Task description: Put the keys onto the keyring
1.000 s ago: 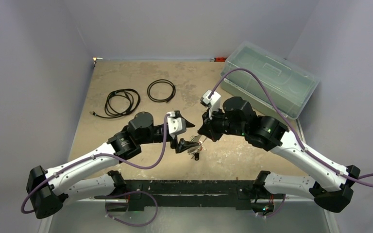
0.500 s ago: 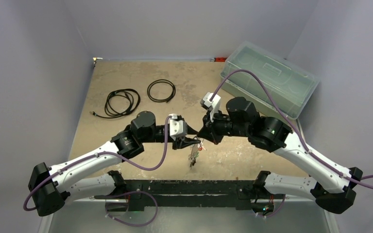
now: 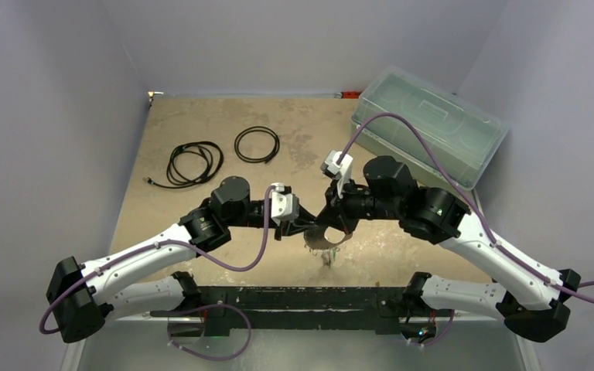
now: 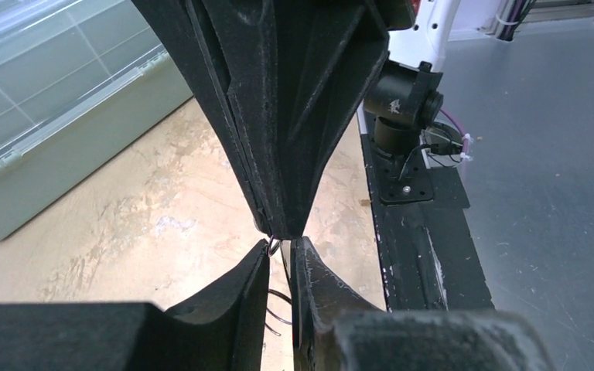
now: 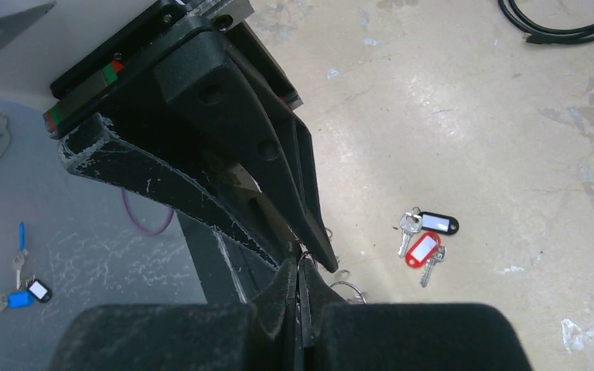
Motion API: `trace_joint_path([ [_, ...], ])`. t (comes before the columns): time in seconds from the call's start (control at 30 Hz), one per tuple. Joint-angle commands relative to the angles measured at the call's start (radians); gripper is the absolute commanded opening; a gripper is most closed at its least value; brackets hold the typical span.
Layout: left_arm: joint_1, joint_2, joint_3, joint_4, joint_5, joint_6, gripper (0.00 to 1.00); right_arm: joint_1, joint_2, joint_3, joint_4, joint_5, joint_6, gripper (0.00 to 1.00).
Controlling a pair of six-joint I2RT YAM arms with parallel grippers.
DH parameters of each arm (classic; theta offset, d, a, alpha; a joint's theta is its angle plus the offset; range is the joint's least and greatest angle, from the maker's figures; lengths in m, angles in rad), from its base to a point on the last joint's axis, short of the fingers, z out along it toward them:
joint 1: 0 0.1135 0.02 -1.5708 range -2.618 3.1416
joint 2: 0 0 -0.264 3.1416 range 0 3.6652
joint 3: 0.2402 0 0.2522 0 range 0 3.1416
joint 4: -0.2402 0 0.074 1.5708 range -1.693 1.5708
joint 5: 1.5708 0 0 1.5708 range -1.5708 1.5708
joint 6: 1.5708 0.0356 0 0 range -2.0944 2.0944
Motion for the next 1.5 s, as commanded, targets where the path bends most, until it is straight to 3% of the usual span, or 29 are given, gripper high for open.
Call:
trace_joint_path([
  [0.0,0.000,-0.029,-0.022,0.097,0.090,-0.012,0.19,0.006,-0.029,0.049,0.060,-0.056,-0.018,0.00],
  [0.13,-0.003,-0.042,-0.037,0.110,0.089,-0.017,0.31,0.007,-0.035,0.045,0.068,-0.077,-0.018,0.00],
  [0.23,-0.007,-0.045,-0.039,0.117,0.094,-0.013,0.31,0.007,-0.036,0.047,0.070,-0.080,-0.018,0.00],
  [0.3,-0.009,-0.043,-0.041,0.130,0.101,-0.020,0.23,0.007,-0.036,0.047,0.073,-0.093,-0.017,0.00],
  [0.4,-0.010,-0.037,-0.037,0.129,0.110,-0.018,0.00,0.007,-0.038,0.045,0.077,-0.101,-0.017,0.00],
  [0.6,-0.013,-0.069,-0.045,0.135,0.096,-0.017,0.00,0.007,-0.050,0.045,0.097,-0.068,0.015,0.01],
  [0.63,-0.013,-0.082,-0.050,0.143,0.081,-0.023,0.00,0.007,-0.051,0.047,0.101,-0.042,0.023,0.12],
  [0.7,-0.013,-0.103,-0.064,0.150,0.063,-0.033,0.00,0.007,-0.066,0.050,0.115,0.003,0.035,0.46],
  [0.73,-0.013,-0.112,-0.066,0.148,0.058,-0.037,0.00,0.007,-0.077,0.048,0.131,0.007,0.046,0.57],
  [0.83,-0.013,-0.137,-0.074,0.136,0.039,-0.055,0.00,0.006,-0.113,0.050,0.163,0.061,0.085,0.73],
  [1.03,-0.013,-0.178,-0.059,0.062,-0.003,-0.074,0.00,0.005,-0.188,0.016,0.232,0.182,0.099,0.74],
  [1.13,-0.013,-0.199,-0.017,-0.072,-0.063,-0.043,0.00,0.006,-0.220,-0.029,0.251,0.364,0.156,0.74],
  [1.3,-0.012,-0.278,0.004,-0.280,-0.244,0.005,0.00,0.005,-0.205,-0.125,0.223,0.614,0.294,0.73],
  [1.47,-0.011,-0.360,0.006,-0.441,-0.513,0.018,0.00,0.006,-0.100,-0.244,0.201,0.621,0.401,0.71],
])
